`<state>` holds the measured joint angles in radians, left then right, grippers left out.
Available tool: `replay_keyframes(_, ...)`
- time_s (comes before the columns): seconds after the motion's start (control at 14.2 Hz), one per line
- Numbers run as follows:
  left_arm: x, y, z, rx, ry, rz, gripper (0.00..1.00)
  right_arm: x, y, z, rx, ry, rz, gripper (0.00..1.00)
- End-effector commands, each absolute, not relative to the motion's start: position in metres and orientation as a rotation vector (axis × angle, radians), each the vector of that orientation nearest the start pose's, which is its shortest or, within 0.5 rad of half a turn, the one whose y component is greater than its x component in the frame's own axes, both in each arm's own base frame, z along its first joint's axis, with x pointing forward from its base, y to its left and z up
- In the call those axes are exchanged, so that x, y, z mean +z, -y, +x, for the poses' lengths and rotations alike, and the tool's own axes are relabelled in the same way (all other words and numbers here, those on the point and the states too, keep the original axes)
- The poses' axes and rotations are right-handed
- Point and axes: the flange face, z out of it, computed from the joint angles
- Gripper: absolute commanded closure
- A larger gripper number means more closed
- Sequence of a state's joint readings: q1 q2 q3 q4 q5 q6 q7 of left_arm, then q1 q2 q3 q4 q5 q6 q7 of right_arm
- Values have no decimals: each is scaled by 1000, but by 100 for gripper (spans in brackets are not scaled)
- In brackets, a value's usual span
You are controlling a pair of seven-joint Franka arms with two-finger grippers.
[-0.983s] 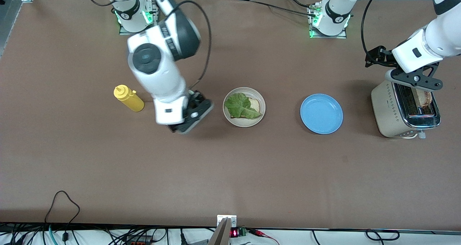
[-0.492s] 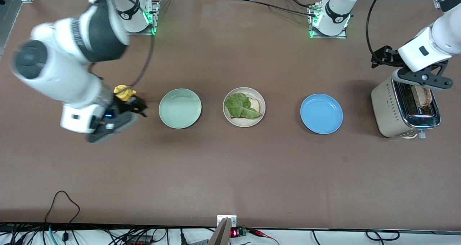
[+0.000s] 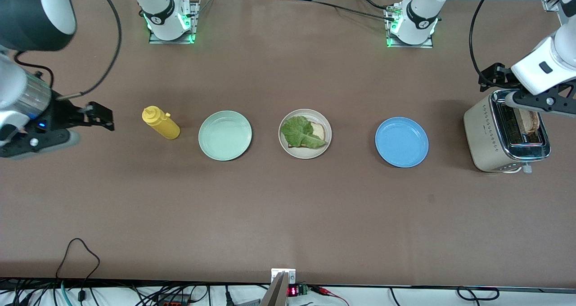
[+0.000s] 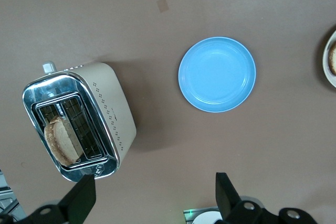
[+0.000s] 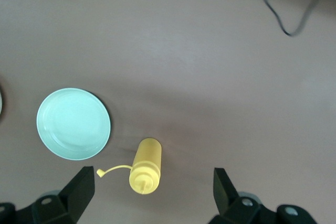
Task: Make sandwich in beige plate with both arms
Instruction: 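Raise the right gripper and swing it back beside the yellow bottle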
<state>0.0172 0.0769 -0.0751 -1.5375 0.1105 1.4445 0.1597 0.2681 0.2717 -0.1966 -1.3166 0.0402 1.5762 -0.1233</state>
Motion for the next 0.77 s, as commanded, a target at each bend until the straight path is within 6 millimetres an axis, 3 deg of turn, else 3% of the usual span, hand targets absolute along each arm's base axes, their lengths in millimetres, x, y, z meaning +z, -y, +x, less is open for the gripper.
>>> replay_keyframes(0.0, 582, -44, 579, 291, -210, -3030, 0, 605, -60, 601, 47, 96, -3146, 0)
replay_keyframes(0.28, 544, -143, 578, 322, -146, -3067, 0, 618, -35, 568, 29, 36, -3136, 0)
replay_keyframes(0.49, 503, -189, 566, 304, -123, -3072, 0, 619, -23, 544, -40, -1, -3131, 0)
replay_keyframes(0.63, 478, -208, 555, 259, -144, -3062, 0, 618, -22, 534, -57, 2, -3137, 0)
replay_keyframes(0.7, 464, -208, 550, 222, -152, -3055, 0, 619, -23, 533, -53, 16, -3139, 0)
